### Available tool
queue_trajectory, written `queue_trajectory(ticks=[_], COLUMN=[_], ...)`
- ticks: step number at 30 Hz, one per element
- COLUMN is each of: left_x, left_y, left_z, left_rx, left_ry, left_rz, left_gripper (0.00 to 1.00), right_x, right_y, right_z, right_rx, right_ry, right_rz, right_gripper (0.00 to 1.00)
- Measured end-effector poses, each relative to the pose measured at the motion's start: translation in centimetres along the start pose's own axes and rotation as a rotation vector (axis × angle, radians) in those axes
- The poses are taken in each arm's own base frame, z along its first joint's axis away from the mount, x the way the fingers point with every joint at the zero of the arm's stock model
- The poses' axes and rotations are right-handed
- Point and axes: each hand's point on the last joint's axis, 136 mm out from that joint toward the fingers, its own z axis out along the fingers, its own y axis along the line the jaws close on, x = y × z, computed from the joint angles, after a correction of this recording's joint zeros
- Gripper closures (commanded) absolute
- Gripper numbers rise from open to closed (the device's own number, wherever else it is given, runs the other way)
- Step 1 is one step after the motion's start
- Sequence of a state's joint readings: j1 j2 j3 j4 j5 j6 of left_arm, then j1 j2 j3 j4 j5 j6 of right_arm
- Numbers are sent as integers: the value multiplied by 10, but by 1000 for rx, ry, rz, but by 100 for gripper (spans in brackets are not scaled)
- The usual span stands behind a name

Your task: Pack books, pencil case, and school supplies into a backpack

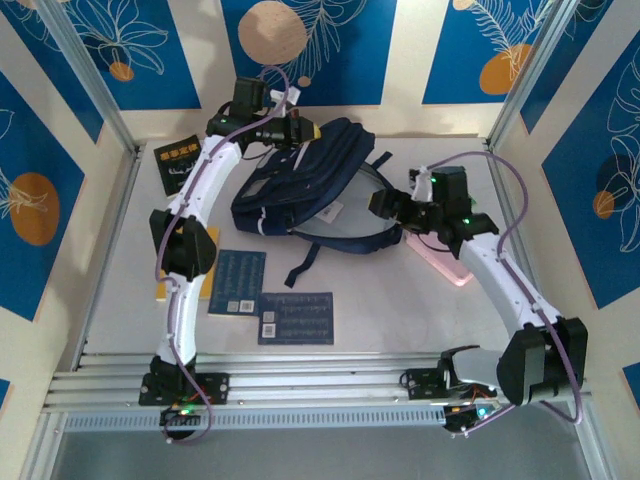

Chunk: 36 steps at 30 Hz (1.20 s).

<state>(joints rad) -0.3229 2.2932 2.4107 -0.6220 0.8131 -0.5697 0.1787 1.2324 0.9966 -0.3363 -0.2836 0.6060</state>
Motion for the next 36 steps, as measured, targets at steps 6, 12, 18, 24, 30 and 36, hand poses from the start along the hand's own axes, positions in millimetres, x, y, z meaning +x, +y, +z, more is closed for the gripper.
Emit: queue_trajectory(ticks=[6,12,18,24,30,36], left_x=[15,25,39,65,91,114], left_y=[32,46,54,53,56,57], left_z=[13,19,21,13,15,11], left_rx=[-32,-44,-60,-78,-88,-103], left_ry=[25,38,46,54,71,90], left_rz=[-52,-71,-106,-144,-164,-171], left_gripper=[100,100,100,100,100,100], right_x=[-1,-53,-94,-100,-84,-68], right_y=[-8,-84,-193,-263,-297,-317], right_z=[-2,-19,-34,-22,-6,-9], right_rx=[4,306,575,712,766,786], right_ry=[-6,-133,-160,-43,96,170], right_rz=[12,139,344,431,445,471], right_gripper=[12,9,2,0,0,0])
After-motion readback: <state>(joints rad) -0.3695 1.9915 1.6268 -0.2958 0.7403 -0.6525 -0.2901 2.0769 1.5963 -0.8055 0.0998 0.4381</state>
